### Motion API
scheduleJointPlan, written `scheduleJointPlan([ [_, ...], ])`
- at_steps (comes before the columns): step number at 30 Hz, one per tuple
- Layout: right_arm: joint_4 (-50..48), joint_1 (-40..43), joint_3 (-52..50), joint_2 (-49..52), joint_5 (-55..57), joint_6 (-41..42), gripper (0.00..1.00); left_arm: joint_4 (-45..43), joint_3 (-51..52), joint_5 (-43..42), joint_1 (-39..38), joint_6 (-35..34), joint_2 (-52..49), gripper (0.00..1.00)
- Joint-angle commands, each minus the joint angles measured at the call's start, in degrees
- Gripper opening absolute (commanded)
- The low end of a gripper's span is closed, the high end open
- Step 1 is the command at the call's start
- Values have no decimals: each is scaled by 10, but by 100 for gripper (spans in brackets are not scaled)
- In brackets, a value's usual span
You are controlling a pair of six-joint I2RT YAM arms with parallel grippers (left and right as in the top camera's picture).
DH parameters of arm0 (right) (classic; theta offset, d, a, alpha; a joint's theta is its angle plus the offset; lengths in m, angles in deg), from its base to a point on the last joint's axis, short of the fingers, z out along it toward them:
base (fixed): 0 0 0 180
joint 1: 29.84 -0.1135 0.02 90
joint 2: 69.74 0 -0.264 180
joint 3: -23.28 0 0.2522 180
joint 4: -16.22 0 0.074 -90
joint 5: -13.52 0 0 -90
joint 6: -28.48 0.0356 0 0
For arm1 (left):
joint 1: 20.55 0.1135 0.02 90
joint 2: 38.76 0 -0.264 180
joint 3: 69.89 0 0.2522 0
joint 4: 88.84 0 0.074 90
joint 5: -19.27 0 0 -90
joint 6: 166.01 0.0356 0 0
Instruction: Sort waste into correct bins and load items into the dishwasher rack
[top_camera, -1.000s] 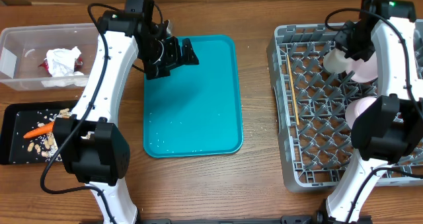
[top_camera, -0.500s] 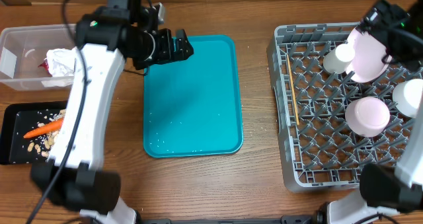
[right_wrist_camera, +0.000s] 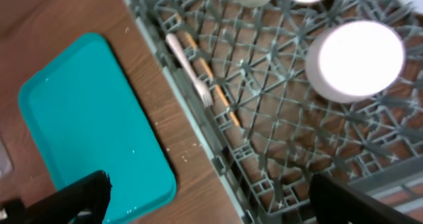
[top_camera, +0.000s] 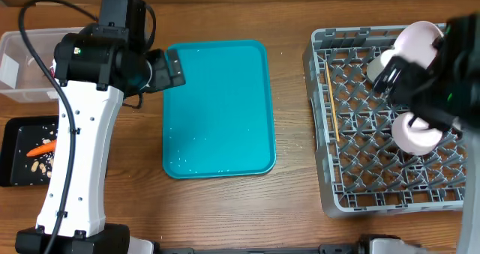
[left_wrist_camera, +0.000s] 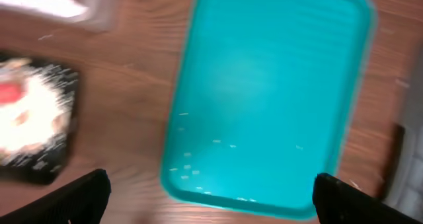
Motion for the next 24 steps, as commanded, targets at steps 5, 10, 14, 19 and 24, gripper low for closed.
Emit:
scheduleJointPlan([
  [5,-96,-21,-181,-139,6,56,100,3,12,92,-3,-66,-4,100],
  [10,-126,-21,-230,-169,6,59,100,-6,12,37,-3,-66,-5,100],
  [14,-123,-21,-234,-156,5,59,100,-6,12,39,-3,-65,-5,100],
  [19,-123,-21,-234,-131,3,59,100,-6,12,39,-3,-65,-5,100],
  [24,-123,-21,-234,-107,3,59,100,-6,12,39,-3,-65,-5,100],
])
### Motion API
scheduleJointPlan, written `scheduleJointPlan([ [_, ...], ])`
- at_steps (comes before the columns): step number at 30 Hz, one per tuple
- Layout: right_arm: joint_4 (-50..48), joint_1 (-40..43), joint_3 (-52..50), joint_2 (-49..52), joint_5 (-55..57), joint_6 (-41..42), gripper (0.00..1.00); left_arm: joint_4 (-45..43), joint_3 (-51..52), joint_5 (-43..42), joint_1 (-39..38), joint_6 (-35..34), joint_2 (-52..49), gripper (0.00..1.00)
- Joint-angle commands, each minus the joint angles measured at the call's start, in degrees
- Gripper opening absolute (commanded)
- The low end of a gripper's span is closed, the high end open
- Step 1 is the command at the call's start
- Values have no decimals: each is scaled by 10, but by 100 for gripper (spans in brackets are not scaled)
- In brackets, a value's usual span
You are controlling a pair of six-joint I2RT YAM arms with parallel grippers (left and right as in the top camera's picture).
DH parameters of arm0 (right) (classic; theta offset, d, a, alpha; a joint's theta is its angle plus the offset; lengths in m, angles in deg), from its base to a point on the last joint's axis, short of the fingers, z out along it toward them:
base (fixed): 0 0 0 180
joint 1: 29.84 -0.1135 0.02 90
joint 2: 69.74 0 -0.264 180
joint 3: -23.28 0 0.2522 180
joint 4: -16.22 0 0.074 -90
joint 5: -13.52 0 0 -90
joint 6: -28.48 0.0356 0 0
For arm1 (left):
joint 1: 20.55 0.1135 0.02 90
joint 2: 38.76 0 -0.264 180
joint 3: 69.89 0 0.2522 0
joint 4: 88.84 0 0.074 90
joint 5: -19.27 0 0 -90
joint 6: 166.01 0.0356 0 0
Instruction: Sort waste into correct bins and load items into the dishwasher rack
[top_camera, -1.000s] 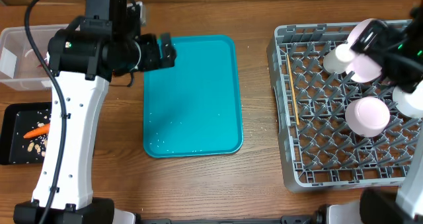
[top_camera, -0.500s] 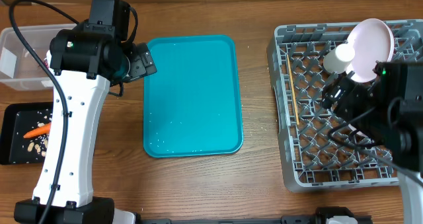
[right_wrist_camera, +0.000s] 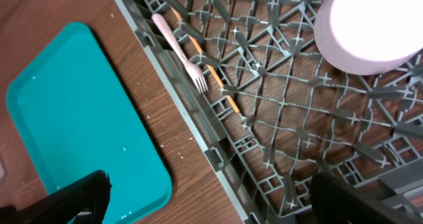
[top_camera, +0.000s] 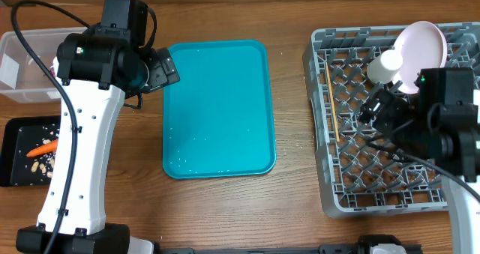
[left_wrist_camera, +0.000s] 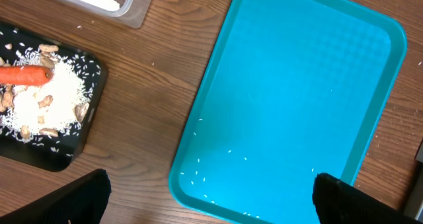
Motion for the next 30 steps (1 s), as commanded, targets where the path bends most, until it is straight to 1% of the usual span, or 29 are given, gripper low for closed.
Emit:
scheduleJointPlan([
  [1,-4,-3,-3,13,1,2,100,-3,3,-4,-3,-9,-4,100],
  [12,-4,-3,-3,54,1,2,100,-3,3,-4,-3,-9,-5,100],
  [20,-5,-3,-3,58,1,2,100,-3,3,-5,-3,-9,-5,100],
  [22,-5,-3,-3,47,1,2,100,-3,3,-5,-3,-9,-5,100],
  [25,-5,-3,-3,6,2,2,100,-3,3,-5,-3,-9,-5,100],
  [30,-16,-3,-16,-77,36,-2,100,-3,3,-4,-3,-9,-5,100],
])
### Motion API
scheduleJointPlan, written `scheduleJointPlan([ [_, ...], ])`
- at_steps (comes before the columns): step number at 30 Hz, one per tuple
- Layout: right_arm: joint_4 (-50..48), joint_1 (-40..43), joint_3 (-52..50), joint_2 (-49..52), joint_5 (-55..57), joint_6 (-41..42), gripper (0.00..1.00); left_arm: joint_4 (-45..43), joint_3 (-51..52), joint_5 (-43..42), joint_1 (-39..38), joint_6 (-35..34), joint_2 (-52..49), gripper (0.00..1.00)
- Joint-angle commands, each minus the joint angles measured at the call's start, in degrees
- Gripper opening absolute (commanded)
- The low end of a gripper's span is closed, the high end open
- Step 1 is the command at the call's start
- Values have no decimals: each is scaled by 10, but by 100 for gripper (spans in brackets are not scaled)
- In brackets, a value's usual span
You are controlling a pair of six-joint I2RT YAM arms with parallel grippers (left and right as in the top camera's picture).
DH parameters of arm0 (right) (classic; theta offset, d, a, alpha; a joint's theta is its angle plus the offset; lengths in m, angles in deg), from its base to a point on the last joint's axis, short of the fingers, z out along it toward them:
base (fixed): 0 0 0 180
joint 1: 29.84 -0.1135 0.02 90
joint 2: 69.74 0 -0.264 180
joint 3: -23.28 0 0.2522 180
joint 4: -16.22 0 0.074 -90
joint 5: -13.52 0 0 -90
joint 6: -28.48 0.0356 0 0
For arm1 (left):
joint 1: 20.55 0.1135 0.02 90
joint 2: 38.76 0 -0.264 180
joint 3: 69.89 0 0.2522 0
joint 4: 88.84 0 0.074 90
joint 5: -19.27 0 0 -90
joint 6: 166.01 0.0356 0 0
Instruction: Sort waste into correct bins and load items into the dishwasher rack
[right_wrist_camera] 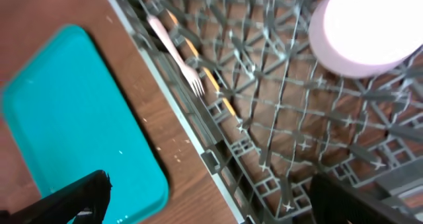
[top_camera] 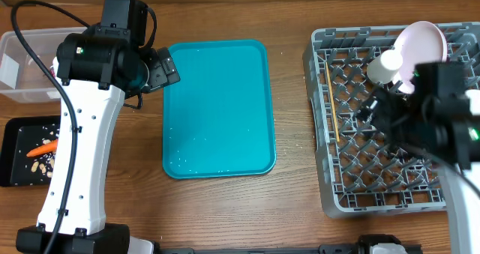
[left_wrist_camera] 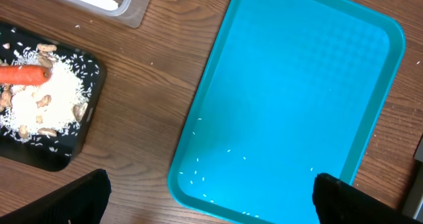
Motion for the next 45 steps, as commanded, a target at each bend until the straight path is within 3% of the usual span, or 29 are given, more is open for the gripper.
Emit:
scheduleJointPlan([
  [1,-23,-3,-20,-83,24,1,100,-3,3,-1,-3,-9,-5,100],
  [8,-233,-4,-241,-278,21,2,100,-2,3,-1,-3,-9,-5,100],
  [16,-571,-4,-552,-509,-21,-48,100,-2,3,-1,-3,-9,-5,100],
  [23,-738,5,-734,-634,-13,-79,100,-3,3,-1,-3,-9,-5,100],
  [32,-822,18,-814,-663,23,-80,100,-2,3,-1,-3,-9,-5,100],
  [45,-754,18,-814,-663,30,-122,100,-3,3,-1,-3,-9,-5,100],
])
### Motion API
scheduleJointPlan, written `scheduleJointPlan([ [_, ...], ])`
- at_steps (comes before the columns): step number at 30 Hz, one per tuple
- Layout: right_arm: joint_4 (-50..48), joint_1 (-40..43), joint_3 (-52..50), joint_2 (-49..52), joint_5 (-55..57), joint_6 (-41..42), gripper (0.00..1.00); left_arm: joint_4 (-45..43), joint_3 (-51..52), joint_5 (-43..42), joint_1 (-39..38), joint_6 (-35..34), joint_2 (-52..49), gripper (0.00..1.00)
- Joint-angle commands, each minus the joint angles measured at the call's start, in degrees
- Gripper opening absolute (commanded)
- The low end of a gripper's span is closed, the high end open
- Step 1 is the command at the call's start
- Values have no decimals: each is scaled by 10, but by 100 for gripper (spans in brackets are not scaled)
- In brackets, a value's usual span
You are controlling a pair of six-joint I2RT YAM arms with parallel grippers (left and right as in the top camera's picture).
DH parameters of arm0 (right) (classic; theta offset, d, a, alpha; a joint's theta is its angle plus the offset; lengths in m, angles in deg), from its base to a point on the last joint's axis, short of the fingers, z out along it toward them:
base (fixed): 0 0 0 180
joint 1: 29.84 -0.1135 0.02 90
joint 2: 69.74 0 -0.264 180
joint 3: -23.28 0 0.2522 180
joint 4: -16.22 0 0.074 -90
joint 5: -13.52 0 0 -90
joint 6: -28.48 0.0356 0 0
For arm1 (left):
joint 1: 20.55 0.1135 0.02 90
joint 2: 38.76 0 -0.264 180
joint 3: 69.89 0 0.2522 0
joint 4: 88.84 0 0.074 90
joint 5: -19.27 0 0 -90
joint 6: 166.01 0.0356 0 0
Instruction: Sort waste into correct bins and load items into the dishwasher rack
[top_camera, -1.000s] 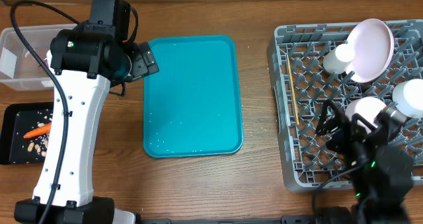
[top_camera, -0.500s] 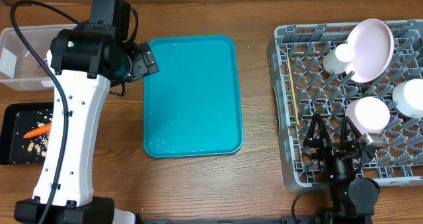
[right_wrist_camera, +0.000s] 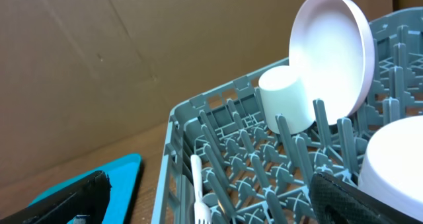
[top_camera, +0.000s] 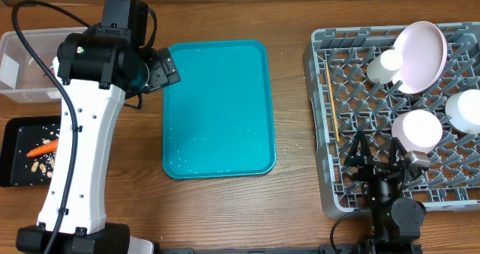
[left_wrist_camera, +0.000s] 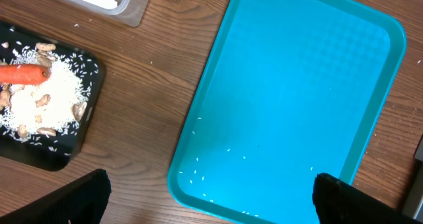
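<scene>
A grey dishwasher rack (top_camera: 330, 186) stands at the right. It holds an upright pink plate (top_camera: 422, 55), a white cup (top_camera: 388, 65), a pink bowl (top_camera: 417, 129), a white bowl (top_camera: 465, 108), a chopstick (top_camera: 331, 100) and a white fork (right_wrist_camera: 198, 197). My right gripper (right_wrist_camera: 211, 207) sits low at the rack's near edge, open and empty, facing across the rack. The teal tray (top_camera: 217, 108) carries only scattered rice grains. High over its left edge my left gripper (left_wrist_camera: 211, 204) hangs open and empty.
A black tray (left_wrist_camera: 89, 128) with rice, nuts and a carrot (left_wrist_camera: 23, 74) lies at the left front. A clear bin (top_camera: 22, 67) stands behind it. The left arm's white column (top_camera: 75, 164) rises between the bins and the teal tray.
My right arm was above the rack looking down on it. Now it is folded low at the table's front edge, its camera level across the rack. The left arm has not moved.
My right gripper was open over the rack's far right while the left wrist view was blurred. Then the left arm stood still over the tray's left edge, and the right arm hung over the rack's middle. Now the right arm is down at the front.
</scene>
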Motion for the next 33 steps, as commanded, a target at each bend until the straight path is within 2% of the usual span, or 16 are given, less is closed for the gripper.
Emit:
scheduleJointPlan([
  [1,-2,2,-6,-6,0,-11,100,-2,2,-1,-3,-9,-4,100],
  [28,-2,2,-6,-5,0,-11,100,-2,2,-1,-3,-9,-4,100],
  [31,-2,2,-6,-5,0,-11,100,12,2,10,-3,37,-4,100],
  [33,-2,2,-6,-5,0,-11,100,11,2,4,-3,40,-4,100],
])
